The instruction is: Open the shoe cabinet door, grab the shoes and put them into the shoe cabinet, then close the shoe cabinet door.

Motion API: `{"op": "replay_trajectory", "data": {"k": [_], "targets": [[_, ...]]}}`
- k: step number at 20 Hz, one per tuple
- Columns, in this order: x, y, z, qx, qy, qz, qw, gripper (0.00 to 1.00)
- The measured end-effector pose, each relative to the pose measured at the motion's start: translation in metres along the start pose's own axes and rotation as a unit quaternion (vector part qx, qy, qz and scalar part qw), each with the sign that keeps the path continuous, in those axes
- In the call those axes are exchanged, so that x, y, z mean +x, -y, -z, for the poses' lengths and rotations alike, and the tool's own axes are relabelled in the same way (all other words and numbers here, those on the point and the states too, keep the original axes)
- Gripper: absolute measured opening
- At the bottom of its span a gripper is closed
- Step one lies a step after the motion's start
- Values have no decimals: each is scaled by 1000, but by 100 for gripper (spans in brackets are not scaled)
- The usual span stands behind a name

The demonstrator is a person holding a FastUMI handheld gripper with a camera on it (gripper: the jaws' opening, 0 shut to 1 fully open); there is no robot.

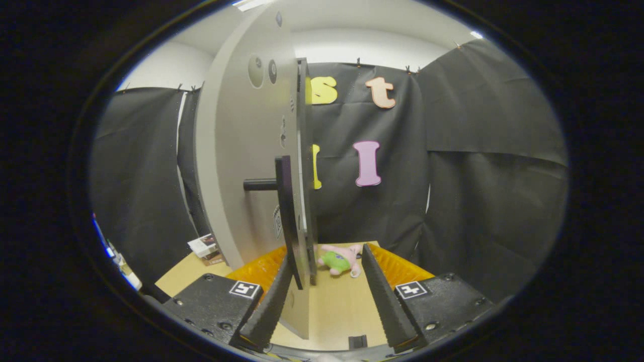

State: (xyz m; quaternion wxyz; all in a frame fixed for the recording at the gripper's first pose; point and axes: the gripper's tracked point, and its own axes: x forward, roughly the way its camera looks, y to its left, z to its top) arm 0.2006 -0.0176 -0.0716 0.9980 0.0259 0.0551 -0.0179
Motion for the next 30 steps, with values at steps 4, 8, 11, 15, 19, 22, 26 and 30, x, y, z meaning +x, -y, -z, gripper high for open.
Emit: {"op": "replay_trajectory", "data": {"k": [4, 8, 11, 15, 19, 22, 26, 30], "targets": [[-15, 5, -1, -11, 4, 19, 1000, 92], [-34, 0, 0, -14, 9, 30, 999, 96], [-44, -15, 6, -23, 13, 29, 999, 98], [-47, -45, 30, -31, 8, 22, 999, 100], [-42, -83, 66, -16, -20, 2, 1000, 100], [-16, -129, 120, -8, -59, -19, 998, 100], [30, -176, 186, -3, -108, -57, 993, 100], [73, -211, 246, 0, -162, -75, 984, 100]]}}
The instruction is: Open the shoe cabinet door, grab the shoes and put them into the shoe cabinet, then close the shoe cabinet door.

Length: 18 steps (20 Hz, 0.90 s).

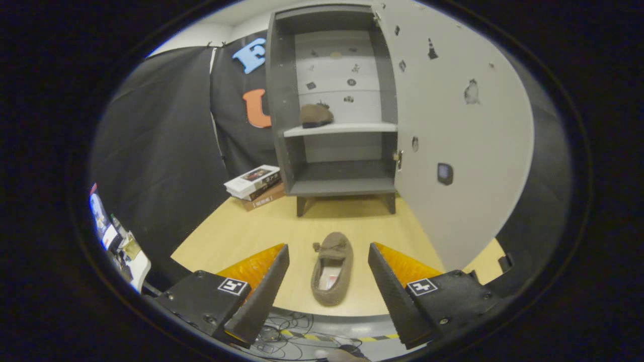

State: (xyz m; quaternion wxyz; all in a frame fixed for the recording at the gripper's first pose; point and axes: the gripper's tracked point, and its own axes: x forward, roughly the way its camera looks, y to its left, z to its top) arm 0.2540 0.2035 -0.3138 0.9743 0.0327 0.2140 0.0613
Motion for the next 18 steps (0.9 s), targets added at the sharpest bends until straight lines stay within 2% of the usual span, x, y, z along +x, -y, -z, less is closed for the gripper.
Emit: {"op": "replay_trajectory", "data": {"k": [4, 9, 18], "targets": [[61, -19, 40, -21, -53, -16, 998, 100], [119, -22, 78, -3, -118, -19, 993, 100], [201, -12, 86, 24, -179, -18, 983, 99]]}}
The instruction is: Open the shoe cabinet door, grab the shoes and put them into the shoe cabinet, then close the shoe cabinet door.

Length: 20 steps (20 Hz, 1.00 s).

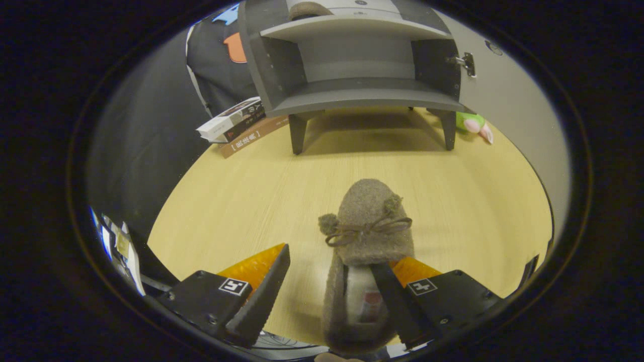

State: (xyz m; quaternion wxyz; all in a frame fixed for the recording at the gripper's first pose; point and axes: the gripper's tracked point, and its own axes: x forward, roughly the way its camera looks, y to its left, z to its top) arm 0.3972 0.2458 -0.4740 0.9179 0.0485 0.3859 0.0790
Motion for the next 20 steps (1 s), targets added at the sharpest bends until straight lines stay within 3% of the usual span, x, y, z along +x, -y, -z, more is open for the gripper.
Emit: {"op": "replay_trajectory", "data": {"k": [7, 11, 19, 20], "targets": [[28, 3, -13, -8, -27, -5, 1000, 96], [35, 15, -16, -14, -32, 13, 999, 67], [17, 3, -18, -30, -49, -49, 997, 8], [16, 0, -22, -32, -43, -50, 997, 8]]}}
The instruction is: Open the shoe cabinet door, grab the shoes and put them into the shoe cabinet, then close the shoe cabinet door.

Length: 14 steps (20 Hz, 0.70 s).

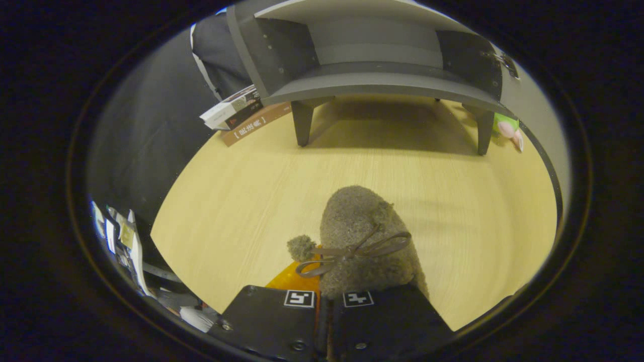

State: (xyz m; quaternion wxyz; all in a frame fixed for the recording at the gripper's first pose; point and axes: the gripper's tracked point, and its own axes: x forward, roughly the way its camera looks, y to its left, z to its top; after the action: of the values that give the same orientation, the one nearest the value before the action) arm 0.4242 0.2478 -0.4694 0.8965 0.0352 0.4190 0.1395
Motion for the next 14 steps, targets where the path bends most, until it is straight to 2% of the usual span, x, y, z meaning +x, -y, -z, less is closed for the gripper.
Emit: {"op": "replay_trajectory", "data": {"k": [2, 10, 14], "targets": [[-16, -4, -14, -9, 21, -1, 1000, 8], [-131, -20, -82, -18, 131, -2, 991, 8], [-184, -21, -127, -22, 197, 31, 980, 7]]}}
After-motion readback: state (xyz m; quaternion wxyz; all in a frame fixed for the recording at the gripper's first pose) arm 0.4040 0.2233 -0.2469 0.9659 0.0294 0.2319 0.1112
